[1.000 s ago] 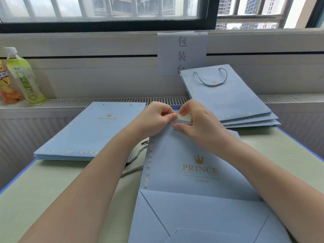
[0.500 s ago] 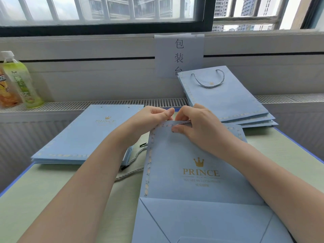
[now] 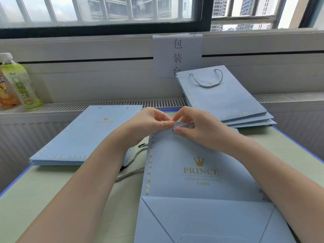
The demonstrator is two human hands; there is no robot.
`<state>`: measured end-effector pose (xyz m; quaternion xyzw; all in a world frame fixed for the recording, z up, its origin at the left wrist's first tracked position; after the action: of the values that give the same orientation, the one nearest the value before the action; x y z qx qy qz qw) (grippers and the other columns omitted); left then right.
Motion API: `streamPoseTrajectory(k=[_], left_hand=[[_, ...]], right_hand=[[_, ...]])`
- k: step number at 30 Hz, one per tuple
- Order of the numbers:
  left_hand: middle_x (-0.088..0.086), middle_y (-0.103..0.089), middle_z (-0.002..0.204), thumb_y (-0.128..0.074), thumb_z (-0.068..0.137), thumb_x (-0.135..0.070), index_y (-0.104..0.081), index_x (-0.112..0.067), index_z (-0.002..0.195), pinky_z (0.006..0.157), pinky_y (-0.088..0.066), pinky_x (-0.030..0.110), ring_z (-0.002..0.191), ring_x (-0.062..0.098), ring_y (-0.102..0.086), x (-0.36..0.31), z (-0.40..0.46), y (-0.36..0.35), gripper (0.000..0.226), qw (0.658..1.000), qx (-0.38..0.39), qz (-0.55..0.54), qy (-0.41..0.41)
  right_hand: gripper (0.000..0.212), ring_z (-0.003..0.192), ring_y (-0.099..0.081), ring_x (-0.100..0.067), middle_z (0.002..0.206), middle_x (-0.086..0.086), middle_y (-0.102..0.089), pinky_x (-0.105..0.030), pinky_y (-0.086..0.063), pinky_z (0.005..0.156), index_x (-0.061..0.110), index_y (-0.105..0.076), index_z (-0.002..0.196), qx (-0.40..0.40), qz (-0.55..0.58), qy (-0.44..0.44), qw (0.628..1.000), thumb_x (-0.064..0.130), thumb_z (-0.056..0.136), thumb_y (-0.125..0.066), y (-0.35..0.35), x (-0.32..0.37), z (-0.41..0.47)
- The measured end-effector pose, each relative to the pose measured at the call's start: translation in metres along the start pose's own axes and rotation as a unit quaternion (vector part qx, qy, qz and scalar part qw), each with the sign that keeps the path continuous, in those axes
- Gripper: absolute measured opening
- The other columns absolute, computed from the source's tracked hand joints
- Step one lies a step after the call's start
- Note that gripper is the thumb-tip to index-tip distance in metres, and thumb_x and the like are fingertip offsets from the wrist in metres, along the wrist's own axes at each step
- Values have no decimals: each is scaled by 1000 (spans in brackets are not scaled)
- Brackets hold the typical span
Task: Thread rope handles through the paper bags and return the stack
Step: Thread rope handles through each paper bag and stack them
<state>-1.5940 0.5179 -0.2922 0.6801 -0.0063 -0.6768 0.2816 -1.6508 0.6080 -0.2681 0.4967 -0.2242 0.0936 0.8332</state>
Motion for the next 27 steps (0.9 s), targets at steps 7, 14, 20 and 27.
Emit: streamPoseTrajectory(k=[7, 14, 20, 27], left_hand=[[16, -58, 79, -63, 89, -11, -66, -4, 81, 69, -39, 33, 73, 21, -48, -4, 1, 2, 11, 997, -46, 58, -16], [10, -54, 76, -54, 94, -34, -64, -12, 88, 52, -34, 17, 56, 8, -42, -4, -3, 0, 25, 988, -22, 151, 4], [5, -48, 65, -63, 88, -35, -64, -10, 72, 51, -26, 20, 56, 12, -36, -3, -2, 2, 30, 990, -24, 139, -4], [-4, -35, 56, -55, 95, -31, -45, -16, 61, 46, -25, 19, 49, 8, -30, -3, 3, 2, 37, 976, -55, 212, 1]], right_hand=[[17, 72, -47, -5, 76, 17, -48, -21, -33, 64, 27, -50, 89, 20, 3, -68, 997, 41, 85, -61, -15, -15, 2], [21, 57, -42, -3, 61, 12, -44, -24, -30, 56, 20, -56, 74, 1, 36, -74, 997, 36, 83, -65, -17, -10, 0], [10, 76, -59, -12, 78, 3, -64, -30, -46, 71, 18, -65, 87, 15, 61, -61, 996, 28, 84, -67, -16, -10, 1], [11, 75, -53, -18, 80, 2, -60, -32, -41, 67, 11, -63, 82, -80, -82, 10, 993, 21, 85, -66, 11, 1, 1]])
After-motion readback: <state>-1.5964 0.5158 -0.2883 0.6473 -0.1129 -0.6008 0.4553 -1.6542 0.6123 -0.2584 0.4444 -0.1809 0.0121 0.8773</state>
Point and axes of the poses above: each hand's wrist, its own z-axis towards the middle knuckle, its own y-axis out of the back of the hand, x = y × z, the point moved 10 cm from there along z, towards the middle knuckle
